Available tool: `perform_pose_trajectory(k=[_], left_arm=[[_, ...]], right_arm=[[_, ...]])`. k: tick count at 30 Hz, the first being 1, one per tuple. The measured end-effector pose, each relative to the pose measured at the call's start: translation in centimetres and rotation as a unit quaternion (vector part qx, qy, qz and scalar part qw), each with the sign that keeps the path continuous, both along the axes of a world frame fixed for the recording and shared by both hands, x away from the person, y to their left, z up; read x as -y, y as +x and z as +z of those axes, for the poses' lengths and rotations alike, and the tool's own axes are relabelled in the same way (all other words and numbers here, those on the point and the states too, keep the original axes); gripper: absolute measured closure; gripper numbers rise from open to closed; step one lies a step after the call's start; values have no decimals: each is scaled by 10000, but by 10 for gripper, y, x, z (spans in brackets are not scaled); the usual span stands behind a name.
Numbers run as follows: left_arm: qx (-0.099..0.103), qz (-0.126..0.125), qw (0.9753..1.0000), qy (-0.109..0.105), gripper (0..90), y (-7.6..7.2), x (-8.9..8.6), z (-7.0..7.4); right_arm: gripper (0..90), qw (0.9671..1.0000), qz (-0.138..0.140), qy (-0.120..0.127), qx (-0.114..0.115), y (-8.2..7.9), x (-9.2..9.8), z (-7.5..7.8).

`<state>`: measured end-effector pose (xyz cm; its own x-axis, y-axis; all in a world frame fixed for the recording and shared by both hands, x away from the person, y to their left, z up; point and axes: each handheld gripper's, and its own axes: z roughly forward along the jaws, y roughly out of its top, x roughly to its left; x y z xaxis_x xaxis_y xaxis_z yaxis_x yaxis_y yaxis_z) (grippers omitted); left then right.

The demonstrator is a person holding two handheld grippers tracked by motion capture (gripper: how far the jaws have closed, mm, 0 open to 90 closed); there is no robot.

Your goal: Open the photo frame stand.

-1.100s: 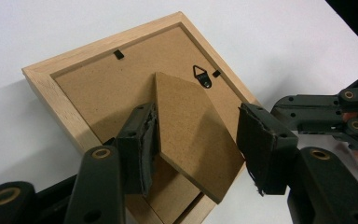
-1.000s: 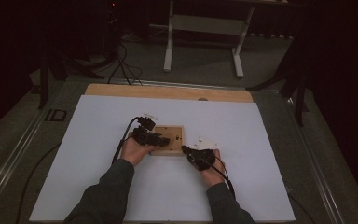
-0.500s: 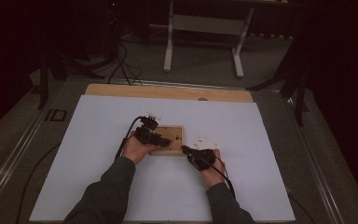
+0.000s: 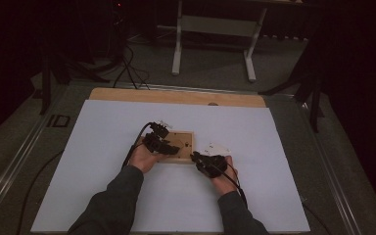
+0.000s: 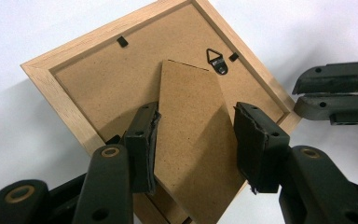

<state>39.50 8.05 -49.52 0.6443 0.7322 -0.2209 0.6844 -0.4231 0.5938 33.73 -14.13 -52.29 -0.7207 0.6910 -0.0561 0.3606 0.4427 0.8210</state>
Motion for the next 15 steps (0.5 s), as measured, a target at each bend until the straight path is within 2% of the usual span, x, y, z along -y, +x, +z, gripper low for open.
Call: perform_pose_trajectory(k=[5, 6, 7, 15], left_arm=[[242, -44, 9996, 138, 528, -6, 3, 3], [242, -44, 9996, 138, 529, -6, 3, 3], [352, -30, 9993, 150, 529, -10, 4, 3], [816, -17, 9963, 254, 529, -25, 6, 2]], right_arm=[[690, 9999, -93, 70, -56, 1, 2, 3], [672, 9999, -126, 94, -63, 1, 3, 4], [644, 9997, -156, 148, -98, 2, 4, 6], [592, 9991, -186, 346, -163, 4, 9, 14]])
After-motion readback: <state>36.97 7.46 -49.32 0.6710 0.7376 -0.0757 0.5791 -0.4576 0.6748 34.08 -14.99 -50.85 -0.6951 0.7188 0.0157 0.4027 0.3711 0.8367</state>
